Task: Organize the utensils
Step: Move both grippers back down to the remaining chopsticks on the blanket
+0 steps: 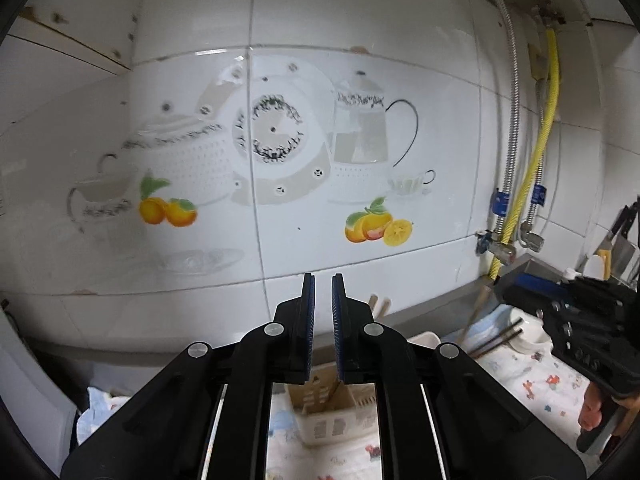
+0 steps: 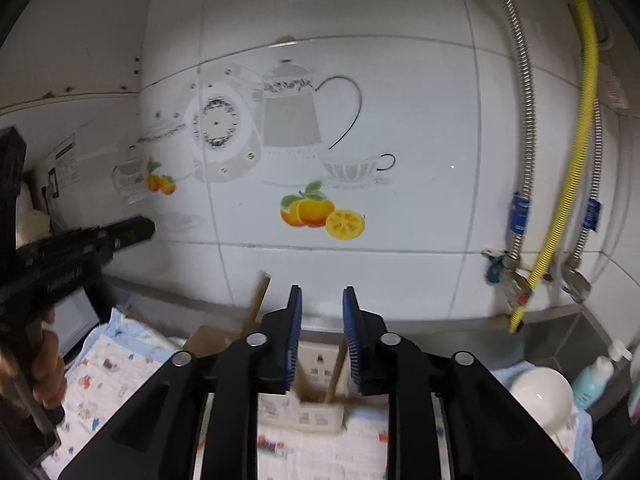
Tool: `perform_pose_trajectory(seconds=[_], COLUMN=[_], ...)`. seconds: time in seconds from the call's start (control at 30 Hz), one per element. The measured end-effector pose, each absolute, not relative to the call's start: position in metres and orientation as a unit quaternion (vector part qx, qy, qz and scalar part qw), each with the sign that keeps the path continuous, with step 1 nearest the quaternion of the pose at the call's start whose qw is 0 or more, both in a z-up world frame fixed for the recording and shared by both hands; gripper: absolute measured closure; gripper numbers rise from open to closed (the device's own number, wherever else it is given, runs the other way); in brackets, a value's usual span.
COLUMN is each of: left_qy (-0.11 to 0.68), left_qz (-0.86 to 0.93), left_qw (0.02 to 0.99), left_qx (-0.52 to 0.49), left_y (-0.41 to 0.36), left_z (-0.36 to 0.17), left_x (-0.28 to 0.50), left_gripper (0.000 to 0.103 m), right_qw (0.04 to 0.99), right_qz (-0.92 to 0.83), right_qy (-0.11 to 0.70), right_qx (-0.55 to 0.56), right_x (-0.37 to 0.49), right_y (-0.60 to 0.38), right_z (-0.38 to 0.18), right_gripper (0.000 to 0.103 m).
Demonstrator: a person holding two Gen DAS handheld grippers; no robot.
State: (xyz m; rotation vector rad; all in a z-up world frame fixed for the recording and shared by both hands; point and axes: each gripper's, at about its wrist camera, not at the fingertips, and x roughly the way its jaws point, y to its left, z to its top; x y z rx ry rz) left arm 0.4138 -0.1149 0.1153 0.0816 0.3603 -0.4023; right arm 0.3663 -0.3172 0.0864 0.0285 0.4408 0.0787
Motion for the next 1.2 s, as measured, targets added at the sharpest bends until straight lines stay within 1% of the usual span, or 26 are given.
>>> perform_pose_trajectory(seconds=[0.13,0.27,0.43,0.63,0.8,0.93,1.1,1.2], left_qy=[0.188,0.211,0.244,0.304,0.345,0.374,0.398,0.406], left_qz=[-0.196,-0.196,-0.190,-0.198,-0.194,-0.191,-0.201,-0.219], left_qw=[0.962,0.957,0.950,0.931,0.918,0.908,0.895,0.887], left_qx=[0.035,0.025,0.038,0.029,0.004,-0.006,-0.016,-0.007], left_y=[-0.095,-0.072,-0.047,-0.022,-0.004,0.007,0.008,-0.004], left_z=[0.115,0.101,0.061,0.002,-0.043,-0.075,-0.099,-0.108], left_x=[0.379,0.342,0.289,0.241,0.216,0.200,0.185,0.178], left_gripper=[0.094,0.094,0.094,0.094,0.094,0.094,0.094,0.094], right_qw=[0.968,0.955,0.935,0.916,0.907,0.906,0.903,0.906], right_qz=[0.046,0.057,0.071,0.087,0.082,0.065,0.048,0.039], right_qy=[0.246,0.291,0.344,0.392,0.412,0.418,0.427,0.422], right_qx=[-0.004,-0.008,-0.046,-0.021,-0.006,0.020,0.022,0.009], right_x=[0.321,0.270,0.212,0.164,0.150,0.152,0.155,0.154], right_y=[-0.300,-0.277,-0.234,-0.202,-0.180,-0.178,-0.177,-0.175], right_z=[0.067,0.028,-0.031,-0.090,-0.123,-0.133,-0.143,-0.146], right_gripper=[0.079,0.079,0.079,0.079,0.080,0.082,0.083,0.087])
